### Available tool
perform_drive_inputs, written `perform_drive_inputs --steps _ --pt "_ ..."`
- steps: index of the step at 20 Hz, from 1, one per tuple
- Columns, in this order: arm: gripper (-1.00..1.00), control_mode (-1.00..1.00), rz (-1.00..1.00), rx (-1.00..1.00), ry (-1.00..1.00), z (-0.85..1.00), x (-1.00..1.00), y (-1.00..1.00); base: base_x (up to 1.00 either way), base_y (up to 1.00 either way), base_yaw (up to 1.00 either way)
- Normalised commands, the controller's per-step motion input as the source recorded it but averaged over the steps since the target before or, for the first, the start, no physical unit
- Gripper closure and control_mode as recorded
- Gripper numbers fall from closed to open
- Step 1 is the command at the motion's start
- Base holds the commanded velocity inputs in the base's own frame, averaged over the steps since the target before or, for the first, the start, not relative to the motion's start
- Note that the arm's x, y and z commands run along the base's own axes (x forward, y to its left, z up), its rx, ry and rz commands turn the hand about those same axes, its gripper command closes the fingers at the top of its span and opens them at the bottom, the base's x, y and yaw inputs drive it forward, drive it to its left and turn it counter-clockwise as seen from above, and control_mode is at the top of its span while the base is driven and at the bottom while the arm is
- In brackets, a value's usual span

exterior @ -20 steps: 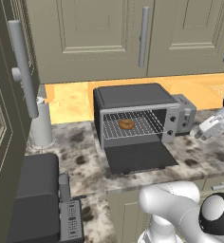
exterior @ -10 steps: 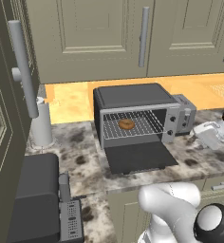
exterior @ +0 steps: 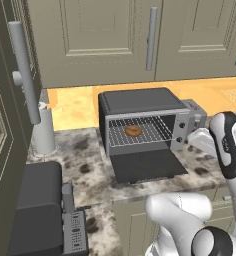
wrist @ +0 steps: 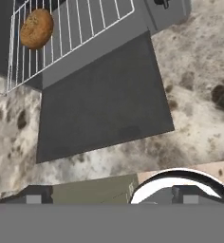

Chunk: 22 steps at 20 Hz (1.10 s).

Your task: Pick up the bagel from the plate, place it on the toaster oven rack, close the door, and set the timer.

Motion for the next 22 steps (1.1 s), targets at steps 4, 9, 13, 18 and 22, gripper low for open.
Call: perform_drive_inputs --steps 4,9,13,18,22 --pt "-1.0 -1.0 -0.12 -0.13 0.2 -0.35 0.06 -0.08 0.0 0.0 0.0" --pt "-1.0 -1.0 -0.03 0.01 0.06 -0.37 0.0 0.0 0.0 0.0 0.0" --pt "-1.0 -1.0 0.0 0.08 0.0 -0.25 0.04 0.0 0.0 0.0 0.0" --pt "-1.0 -1.0 0.0 0.11 0.0 -0.19 0.11 0.0 0.0 0.0 0.0" --pt "-1.0 -1.0 -0.02 0.06 0.04 -0.21 0.18 0.0 0.0 0.0 0.0"
